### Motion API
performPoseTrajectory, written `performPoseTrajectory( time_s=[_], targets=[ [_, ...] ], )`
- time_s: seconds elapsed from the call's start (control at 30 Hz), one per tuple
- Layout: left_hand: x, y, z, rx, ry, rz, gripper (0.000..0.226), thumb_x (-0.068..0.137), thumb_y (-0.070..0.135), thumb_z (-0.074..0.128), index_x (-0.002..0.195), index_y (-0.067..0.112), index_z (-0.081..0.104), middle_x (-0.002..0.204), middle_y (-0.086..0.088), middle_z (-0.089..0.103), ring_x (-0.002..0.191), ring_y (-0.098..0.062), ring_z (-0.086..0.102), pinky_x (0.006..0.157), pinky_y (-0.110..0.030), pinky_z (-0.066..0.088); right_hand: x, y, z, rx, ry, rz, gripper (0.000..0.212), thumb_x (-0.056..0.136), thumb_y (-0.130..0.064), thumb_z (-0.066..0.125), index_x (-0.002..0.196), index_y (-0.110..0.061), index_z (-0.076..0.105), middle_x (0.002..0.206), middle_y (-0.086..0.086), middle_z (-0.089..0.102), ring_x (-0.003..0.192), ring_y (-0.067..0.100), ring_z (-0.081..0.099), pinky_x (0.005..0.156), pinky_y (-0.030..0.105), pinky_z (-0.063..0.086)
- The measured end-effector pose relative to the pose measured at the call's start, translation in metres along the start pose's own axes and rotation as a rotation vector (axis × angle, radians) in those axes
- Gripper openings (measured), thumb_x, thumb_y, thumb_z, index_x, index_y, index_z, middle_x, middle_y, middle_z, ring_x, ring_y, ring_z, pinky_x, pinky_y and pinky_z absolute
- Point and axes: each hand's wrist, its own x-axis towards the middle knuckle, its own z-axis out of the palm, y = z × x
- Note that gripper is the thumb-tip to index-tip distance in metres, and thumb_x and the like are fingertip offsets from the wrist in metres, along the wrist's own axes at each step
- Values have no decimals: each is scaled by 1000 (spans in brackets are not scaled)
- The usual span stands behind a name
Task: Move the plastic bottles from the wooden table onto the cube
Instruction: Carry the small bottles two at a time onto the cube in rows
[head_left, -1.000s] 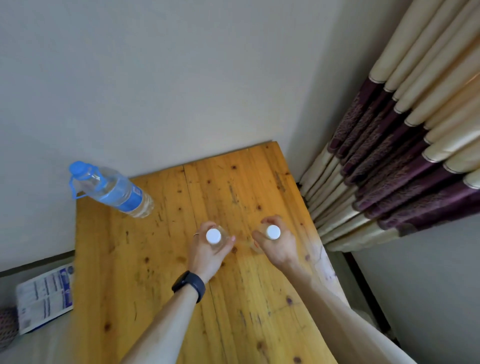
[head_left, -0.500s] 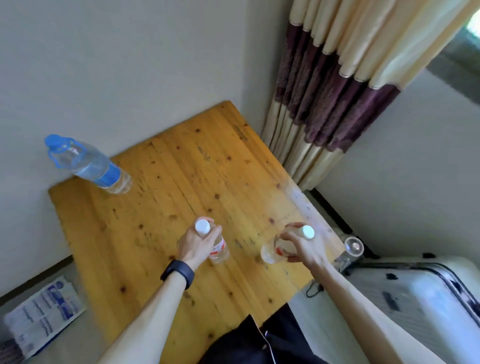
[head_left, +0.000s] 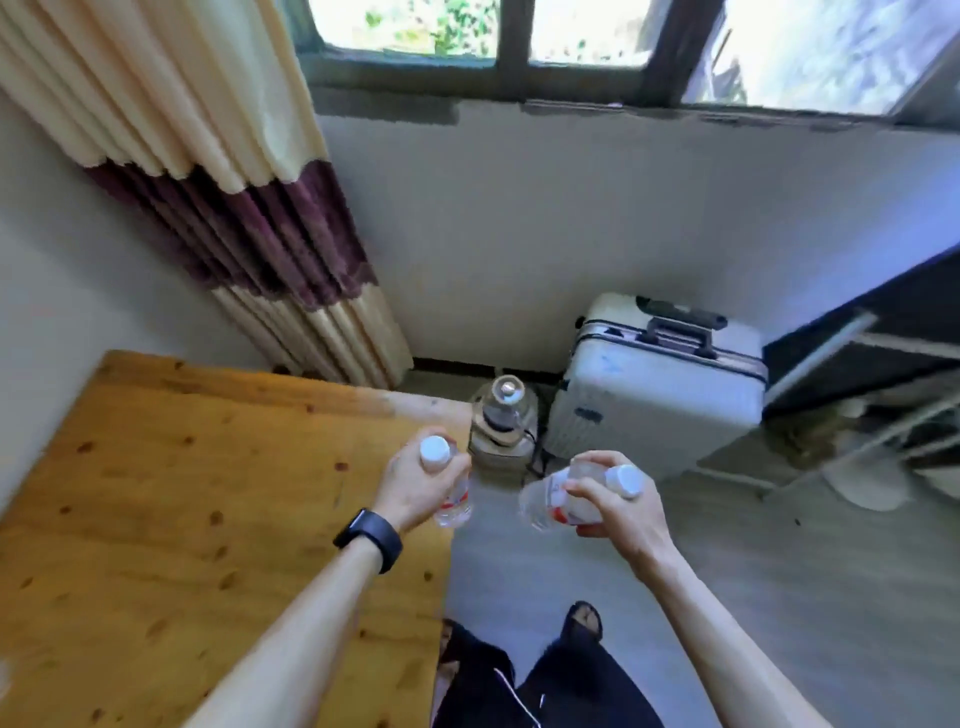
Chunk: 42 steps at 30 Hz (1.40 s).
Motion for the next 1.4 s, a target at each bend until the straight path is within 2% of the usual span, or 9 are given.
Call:
performPoseTrajectory(
  time_s=[0.07, 0.17, 0.33, 0.57, 0.73, 0.87, 0.93, 1.1, 1.4],
  targets=[
    [2, 41, 47, 61, -137, 56, 20, 84, 32, 76, 99, 25, 64, 86, 11, 67, 78, -8, 60, 63, -13, 42, -9, 12, -48, 82, 116, 4, 21, 76, -15, 84, 92, -24, 74, 88, 4, 72, 82, 25, 68, 62, 53, 61],
    [-4, 94, 124, 148, -280, 135, 20, 82, 39, 74, 95, 30, 62, 86, 11, 68, 82, -11, 63, 68, -23, 47, -24, 35, -123, 170, 311, 7, 30, 62, -28, 81, 90, -23, 74, 87, 3, 72, 79, 22, 67, 54, 39, 60],
    [-42, 181, 263, 224, -465, 264, 21, 84, 44, 72, 97, 31, 62, 89, 12, 70, 86, -10, 65, 75, -25, 49, -59, 84, -261, 269, 574, 36, 30, 57, -31, 80, 87, -30, 73, 82, -4, 73, 77, 26, 70, 60, 53, 62],
    [-134, 288, 468, 242, -736, 425, 20, 85, 40, 74, 96, 27, 63, 87, 15, 69, 79, 2, 62, 68, -14, 46, -127, 142, -462, 457, 866, 105, 31, 57, -27, 79, 87, -27, 72, 78, -3, 69, 65, 19, 68, 62, 56, 60],
    [-199, 361, 593, 318, -916, 530, 17, 82, 39, 73, 92, 29, 64, 87, 14, 69, 84, -7, 66, 75, -30, 56, -184, 174, -574, 585, 1086, 130, 35, 63, -20, 83, 95, -23, 71, 80, 0, 69, 60, 14, 71, 71, 56, 60],
    [-253, 421, 691, 422, -1049, 687, 17, 82, 39, 70, 93, 27, 66, 90, 15, 70, 82, 6, 61, 68, -12, 44, -223, 205, -645, 674, 1289, 180, 39, 53, -33, 81, 91, -33, 71, 93, 0, 71, 77, 23, 74, 73, 53, 62],
    [-283, 445, 739, 454, -1113, 762, 20, 80, 42, 70, 92, 26, 66, 89, 14, 71, 83, 2, 63, 68, -15, 44, -239, 221, -680, 691, 1376, 196, 40, 49, -39, 80, 88, -39, 71, 98, -3, 71, 88, 24, 73, 74, 52, 63],
    [-356, 503, 858, 493, -1263, 916, 20, 83, 42, 70, 91, 24, 68, 94, 13, 72, 93, -9, 66, 84, -29, 49, -270, 250, -776, 804, 1518, 187, 41, 51, -34, 82, 90, -31, 72, 91, 0, 68, 77, 20, 68, 67, 47, 63],
    [-489, 583, 1045, 541, -1450, 1086, 25, 83, 51, 67, 94, 29, 67, 93, 15, 69, 94, -12, 63, 79, -26, 43, -330, 297, -935, 849, 1778, 230, 29, 71, -14, 86, 96, -22, 73, 81, 2, 68, 70, 20, 66, 67, 49, 62]
  ],
)
